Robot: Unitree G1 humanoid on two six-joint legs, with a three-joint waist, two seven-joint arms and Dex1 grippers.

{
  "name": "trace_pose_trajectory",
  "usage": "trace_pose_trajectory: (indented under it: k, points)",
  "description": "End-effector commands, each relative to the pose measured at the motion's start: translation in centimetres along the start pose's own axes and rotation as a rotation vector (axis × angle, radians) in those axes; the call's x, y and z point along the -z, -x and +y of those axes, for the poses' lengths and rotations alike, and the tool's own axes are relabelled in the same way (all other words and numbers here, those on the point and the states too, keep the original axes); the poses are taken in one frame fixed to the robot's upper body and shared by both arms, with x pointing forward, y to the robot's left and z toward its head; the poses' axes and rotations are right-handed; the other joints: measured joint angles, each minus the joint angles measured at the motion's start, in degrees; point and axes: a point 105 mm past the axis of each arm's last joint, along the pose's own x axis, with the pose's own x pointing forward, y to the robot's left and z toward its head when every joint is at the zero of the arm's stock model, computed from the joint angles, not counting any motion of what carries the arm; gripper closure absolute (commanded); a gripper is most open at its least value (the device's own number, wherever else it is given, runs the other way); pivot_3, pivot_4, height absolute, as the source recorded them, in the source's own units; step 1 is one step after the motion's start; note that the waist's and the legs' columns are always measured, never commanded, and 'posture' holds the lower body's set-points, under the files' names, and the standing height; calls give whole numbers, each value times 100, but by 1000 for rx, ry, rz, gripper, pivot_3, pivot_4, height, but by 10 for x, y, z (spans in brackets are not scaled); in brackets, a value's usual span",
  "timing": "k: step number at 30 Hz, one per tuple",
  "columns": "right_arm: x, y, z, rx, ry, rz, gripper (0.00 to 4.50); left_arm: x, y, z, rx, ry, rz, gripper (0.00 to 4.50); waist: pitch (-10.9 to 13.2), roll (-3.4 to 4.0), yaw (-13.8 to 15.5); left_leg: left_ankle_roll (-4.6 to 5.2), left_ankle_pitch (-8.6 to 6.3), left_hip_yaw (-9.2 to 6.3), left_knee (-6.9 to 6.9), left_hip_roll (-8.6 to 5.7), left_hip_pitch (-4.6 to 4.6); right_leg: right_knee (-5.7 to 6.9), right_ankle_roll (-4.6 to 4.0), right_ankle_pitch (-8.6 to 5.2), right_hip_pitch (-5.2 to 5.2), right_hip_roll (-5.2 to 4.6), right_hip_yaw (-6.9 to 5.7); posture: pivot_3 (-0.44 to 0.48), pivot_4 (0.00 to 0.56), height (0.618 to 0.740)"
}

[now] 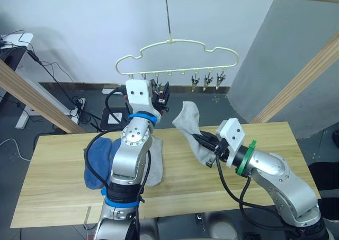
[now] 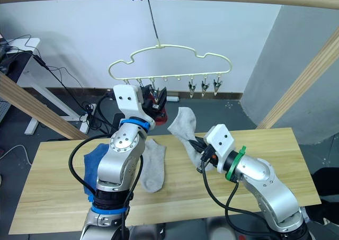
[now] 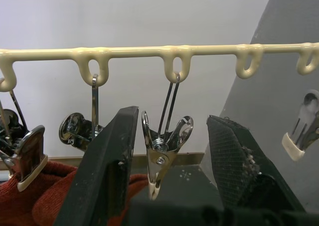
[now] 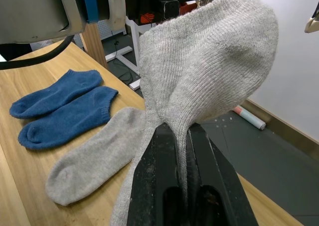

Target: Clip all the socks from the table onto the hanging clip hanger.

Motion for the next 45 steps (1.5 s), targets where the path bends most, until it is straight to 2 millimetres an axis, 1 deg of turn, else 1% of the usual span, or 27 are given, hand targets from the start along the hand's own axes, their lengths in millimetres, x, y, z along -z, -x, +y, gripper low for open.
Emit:
trace_pose_trajectory:
  k: [1,4,5,7,9,10,23,30,31,32,34,36,38,39,42,45]
  points:
    - [-12,5,2,-5,22,-45,4500,-16,0,-1,-9,-19,-66,2079,0,0,0,0,0,0,0,0,0,0,0,0,0,0,0,-266,280,740]
    - [-12,6,1,-4,20,-45,4500,-18,-1,0,-18,-25,-71,2079,0,0,0,0,0,-1,0,0,0,0,0,0,0,0,0,-266,280,740]
    - [-12,6,1,-4,20,-46,4500,-18,-1,1,-21,-29,-75,2467,0,0,0,0,0,0,0,0,0,1,0,0,0,0,0,-266,280,740]
    - [-13,6,1,-4,19,-47,4500,-20,-2,2,-25,-39,-79,2901,0,0,0,0,0,0,0,0,0,0,0,0,0,0,0,-266,280,740]
    - [-13,6,1,-5,17,-46,4500,-20,-2,2,-26,-42,-80,3519,0,0,0,0,0,0,0,0,0,0,0,0,0,0,0,-266,280,740]
    - [-12,6,1,-6,17,-46,4500,-20,-2,2,-26,-41,-80,3658,0,0,0,0,0,0,0,0,0,0,0,0,0,0,0,-266,280,740]
    - [-12,6,0,-5,19,-41,4500,-17,6,3,-19,-45,-76,3677,0,0,-2,0,0,0,0,0,0,0,0,0,0,0,0,-267,274,740]
    - [-7,7,1,-6,16,-23,4500,-16,5,5,-1,-47,-64,3678,0,0,-1,0,0,0,0,0,0,1,0,0,0,0,0,-258,274,740]
    - [8,8,-4,24,24,56,4500,-16,5,6,1,-52,-62,3678,0,0,-1,0,0,0,0,0,0,0,0,0,0,0,0,-257,275,740]
    - [29,12,-8,49,32,162,4500,-16,4,7,6,-59,-62,3678,0,0,3,0,0,0,0,0,0,0,0,0,0,0,0,-257,275,740]
    - [57,20,-13,90,17,301,4500,-16,3,7,13,-67,-63,3678,0,-1,17,0,0,0,0,-3,0,-4,1,0,3,-2,0,-254,273,740]
    - [72,26,-11,94,-18,372,4500,-17,3,6,17,-68,-64,3678,0,0,10,0,0,2,0,-3,0,-4,1,0,2,-3,1,-252,273,740]
    - [93,33,-7,107,-26,453,4500,-17,2,7,15,-69,-64,3678,0,0,10,0,0,1,-1,-2,0,-2,0,0,1,-2,1,-251,273,740]
    - [100,35,-7,119,-32,474,4500,-17,2,7,16,-70,-64,3678,0,0,6,0,0,1,-1,-2,2,-1,1,0,1,-1,1,-251,273,740]
    - [108,34,-6,138,-48,478,4500,-18,1,8,15,-72,-65,3678,0,0,-8,0,0,2,-1,0,4,0,1,-1,2,1,4,-247,272,740]
    - [111,36,-8,164,-75,483,3709,-19,0,8,13,-75,-68,3678,0,0,-5,0,0,2,0,0,5,0,3,0,2,3,6,-247,271,740]
